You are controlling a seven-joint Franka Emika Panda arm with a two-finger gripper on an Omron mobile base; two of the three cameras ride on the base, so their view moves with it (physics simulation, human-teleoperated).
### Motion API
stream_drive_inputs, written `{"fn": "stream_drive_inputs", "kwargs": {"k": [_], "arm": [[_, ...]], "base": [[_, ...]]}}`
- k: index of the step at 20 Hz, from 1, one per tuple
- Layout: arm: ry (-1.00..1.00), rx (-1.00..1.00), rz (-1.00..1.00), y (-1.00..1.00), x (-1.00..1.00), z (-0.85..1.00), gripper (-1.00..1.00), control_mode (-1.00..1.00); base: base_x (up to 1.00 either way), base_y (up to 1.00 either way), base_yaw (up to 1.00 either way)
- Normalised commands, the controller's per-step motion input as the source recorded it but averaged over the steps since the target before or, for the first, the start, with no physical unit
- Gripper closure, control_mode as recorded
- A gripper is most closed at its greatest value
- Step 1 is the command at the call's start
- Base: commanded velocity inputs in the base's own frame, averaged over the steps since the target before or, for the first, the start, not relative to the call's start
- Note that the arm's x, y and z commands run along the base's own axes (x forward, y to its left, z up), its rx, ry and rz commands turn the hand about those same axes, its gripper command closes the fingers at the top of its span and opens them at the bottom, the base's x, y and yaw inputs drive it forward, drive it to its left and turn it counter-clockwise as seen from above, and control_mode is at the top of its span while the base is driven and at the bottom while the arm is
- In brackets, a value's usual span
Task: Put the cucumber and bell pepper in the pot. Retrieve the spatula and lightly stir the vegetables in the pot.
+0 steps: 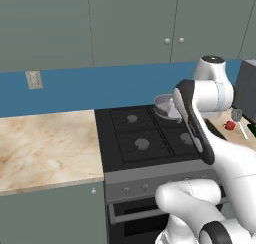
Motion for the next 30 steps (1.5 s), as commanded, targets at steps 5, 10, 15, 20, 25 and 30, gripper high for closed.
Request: {"fn": "stream_drive_inputs", "kwargs": {"k": [5, 10, 15, 20, 25, 30], "arm": [[0.0, 0.0, -0.26, -0.99, -0.32, 0.0, -1.0, -1.0], [0.0, 0.04, -0.23, -1.0, -0.12, 0.0, -1.0, -1.0], [0.0, 0.1, -0.19, -1.0, 0.0, 0.0, -1.0, -1.0], [0.0, 0.07, -0.14, -1.0, 0.0, 0.0, -1.0, -1.0], [0.06, 0.03, -0.05, -1.0, 0.0, -0.01, -1.0, -1.0], [0.17, 0.0, 0.01, -1.0, 0.0, -0.14, -1.0, -1.0]], "base": [[0.0, 0.0, 0.0], [0.0, 0.0, 0.0], [0.0, 0.0, 0.0], [0.0, 0.0, 0.0], [0.0, 0.0, 0.0], [0.0, 0.0, 0.0]]}}
